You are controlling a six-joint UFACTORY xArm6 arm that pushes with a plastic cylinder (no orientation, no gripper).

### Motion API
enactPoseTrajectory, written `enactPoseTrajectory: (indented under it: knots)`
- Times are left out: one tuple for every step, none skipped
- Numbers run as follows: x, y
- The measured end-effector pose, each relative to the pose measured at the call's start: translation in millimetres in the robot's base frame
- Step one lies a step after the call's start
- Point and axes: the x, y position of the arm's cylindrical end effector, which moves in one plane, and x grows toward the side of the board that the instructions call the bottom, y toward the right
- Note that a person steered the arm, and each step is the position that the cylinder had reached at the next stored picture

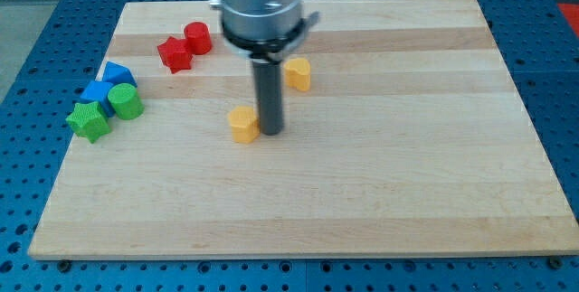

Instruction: Move the yellow hexagon right to the green star

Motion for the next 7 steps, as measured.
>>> enactPoseTrajectory:
  knots:
    - [0.0, -54.2]
    - [0.0, -88.5]
    - [3.4, -78.2]
    - [16.4, -57.0]
    - [20.8, -72.1]
    - [13.3, -100.0]
    - [10.1, -112.1]
